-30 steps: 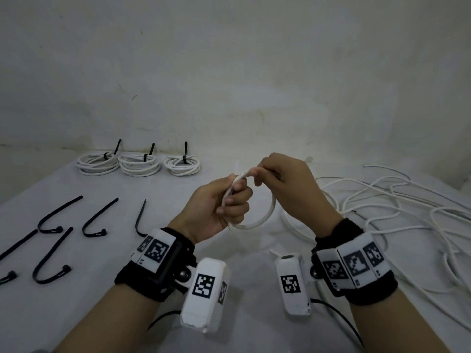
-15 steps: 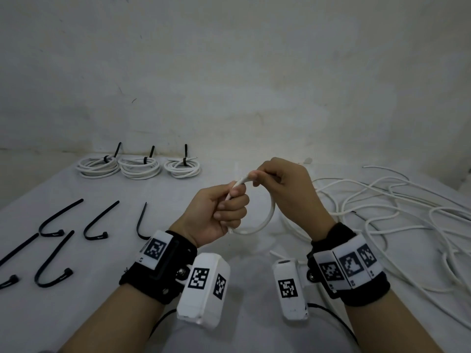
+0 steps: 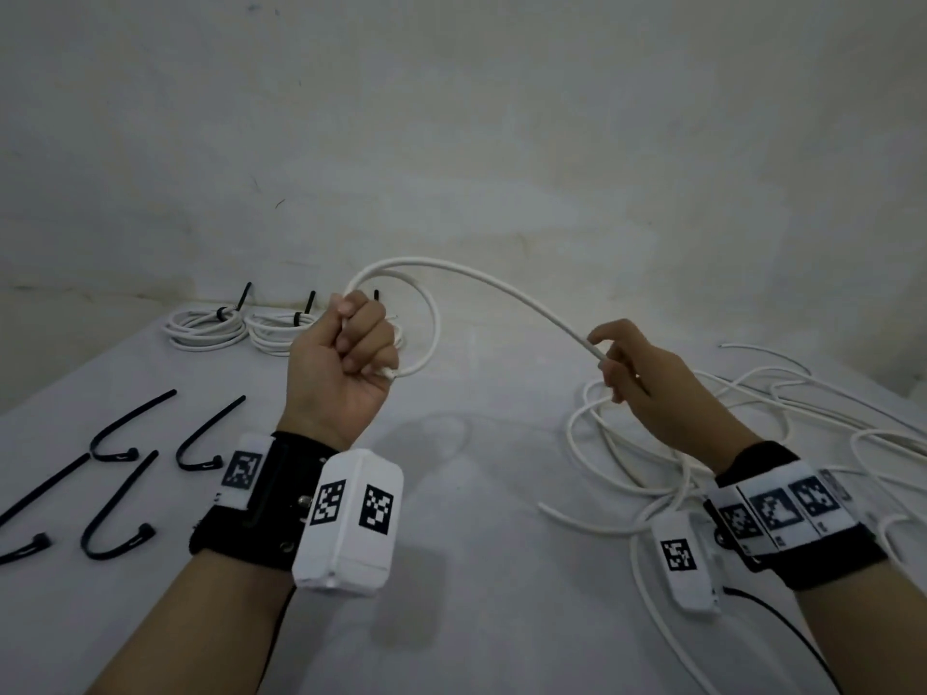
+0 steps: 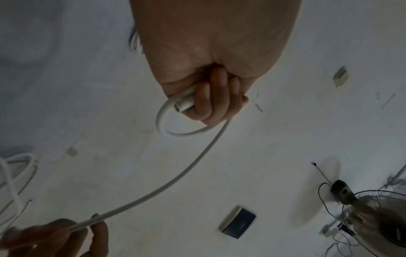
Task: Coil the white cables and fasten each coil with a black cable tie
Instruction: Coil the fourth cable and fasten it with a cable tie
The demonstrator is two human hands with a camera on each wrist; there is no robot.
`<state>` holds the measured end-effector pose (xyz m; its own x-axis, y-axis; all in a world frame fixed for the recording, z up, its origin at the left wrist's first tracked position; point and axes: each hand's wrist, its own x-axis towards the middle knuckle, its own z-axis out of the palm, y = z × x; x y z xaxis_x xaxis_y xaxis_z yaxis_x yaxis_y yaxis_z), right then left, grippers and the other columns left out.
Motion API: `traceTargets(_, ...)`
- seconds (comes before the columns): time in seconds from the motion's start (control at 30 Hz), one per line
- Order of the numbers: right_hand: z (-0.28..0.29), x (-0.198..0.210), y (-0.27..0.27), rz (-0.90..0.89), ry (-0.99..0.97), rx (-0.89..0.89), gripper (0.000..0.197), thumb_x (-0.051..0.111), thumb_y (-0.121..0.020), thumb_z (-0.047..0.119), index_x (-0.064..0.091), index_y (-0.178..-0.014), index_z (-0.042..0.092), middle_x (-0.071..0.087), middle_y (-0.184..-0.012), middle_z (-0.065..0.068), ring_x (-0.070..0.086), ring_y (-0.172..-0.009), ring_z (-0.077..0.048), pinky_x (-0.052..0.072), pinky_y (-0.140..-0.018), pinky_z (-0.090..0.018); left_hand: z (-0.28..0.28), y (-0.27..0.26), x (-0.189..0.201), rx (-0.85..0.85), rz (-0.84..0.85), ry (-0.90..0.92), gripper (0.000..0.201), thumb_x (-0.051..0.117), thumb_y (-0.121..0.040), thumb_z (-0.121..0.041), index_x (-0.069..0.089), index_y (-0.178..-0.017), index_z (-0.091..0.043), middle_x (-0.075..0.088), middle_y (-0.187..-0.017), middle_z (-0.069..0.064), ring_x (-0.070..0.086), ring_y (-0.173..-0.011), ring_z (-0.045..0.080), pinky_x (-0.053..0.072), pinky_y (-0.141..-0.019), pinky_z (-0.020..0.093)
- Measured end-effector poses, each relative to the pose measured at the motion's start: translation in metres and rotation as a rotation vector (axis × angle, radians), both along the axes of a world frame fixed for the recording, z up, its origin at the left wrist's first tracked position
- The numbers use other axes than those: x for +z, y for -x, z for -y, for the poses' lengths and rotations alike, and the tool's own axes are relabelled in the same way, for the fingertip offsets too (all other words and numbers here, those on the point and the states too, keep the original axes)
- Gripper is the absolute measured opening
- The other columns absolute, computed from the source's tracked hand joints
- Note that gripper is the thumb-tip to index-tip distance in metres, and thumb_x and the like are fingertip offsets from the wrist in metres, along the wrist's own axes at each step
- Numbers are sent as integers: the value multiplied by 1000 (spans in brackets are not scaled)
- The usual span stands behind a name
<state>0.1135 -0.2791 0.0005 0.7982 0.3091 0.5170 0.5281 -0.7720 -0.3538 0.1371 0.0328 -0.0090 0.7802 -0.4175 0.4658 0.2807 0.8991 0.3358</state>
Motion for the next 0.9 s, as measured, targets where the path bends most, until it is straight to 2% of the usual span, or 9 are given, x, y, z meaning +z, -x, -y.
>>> traceTargets(0.13,-9,2,6,69,269,0,23,49,-96,11,59,-115,19,66,-96,1,64,-80,-20,53,-65,-39,3,3,2,78,-38,32,32,42,-95,-18,55,-68,-9,43,-50,1,22,-44,7,30,-41,21)
traceTargets(0.2,-17,3,13,154,415,39,26,53,-93,8,64,-112,22,65,-92,3,64,-70,-21,51,-52,-36,4,4,3,170,-74,-4,44,32,-99,-24,55,-64,-12,40,-49,-3,19,-44,5,28,-40,19)
traceTargets(0.27,-29,6,22,251,541,95,28,55,-83,8,69,-102,24,61,-78,5,60,-57,-18,39,-39,-28,7,6,3,234,-83,-36,47,29,-99,-25,54,-61,-14,37,-48,-5,17,-44,5,28,-39,16)
traceTargets(0.4,-62,12,42,326,665,232,29,56,-75,10,72,-93,27,58,-73,9,58,-63,-16,23,-42,-23,19,11,5,335,-118,-166,51,23,-103,-27,50,-61,-17,33,-48,-7,27,-36,3,28,-38,15)
traceTargets(0.53,-88,27,54,283,602,360,24,46,-87,20,70,-89,26,60,-79,11,56,-71,-13,30,-46,-23,36,18,3,338,-93,-343,38,20,-103,-27,35,-70,-17,31,-47,-8,28,-36,3,30,-39,15)
traceTargets(0.67,-98,45,50,215,360,423,10,62,-86,24,72,-85,23,54,-101,18,48,-86,9,30,-64,-4,54,29,3,292,-56,-429,29,31,-93,-33,35,-70,-15,32,-47,-7,29,-35,3,33,-38,15)
traceTargets(0.73,-101,49,45,175,288,425,8,65,-83,26,73,-84,23,55,-87,26,46,-81,16,33,-67,-4,60,33,2,287,-75,-463,34,29,-98,-32,39,-72,-13,35,-49,-4,33,-38,5,39,-40,15)
traceTargets(0.83,-103,51,36,119,210,405,4,68,-82,25,71,-82,23,65,-82,17,52,-69,3,35,-63,-15,67,39,0,340,-26,-610,37,26,-102,-30,50,-81,-10,51,-58,-1,47,-50,8,44,-49,18)
traceTargets(0.9,-102,53,31,74,130,387,6,70,-81,26,69,-79,20,65,-76,12,52,-65,-2,34,-61,-18,69,41,-1,339,-4,-649,39,26,-103,-26,52,-78,-11,52,-54,-3,47,-46,7,42,-48,19)
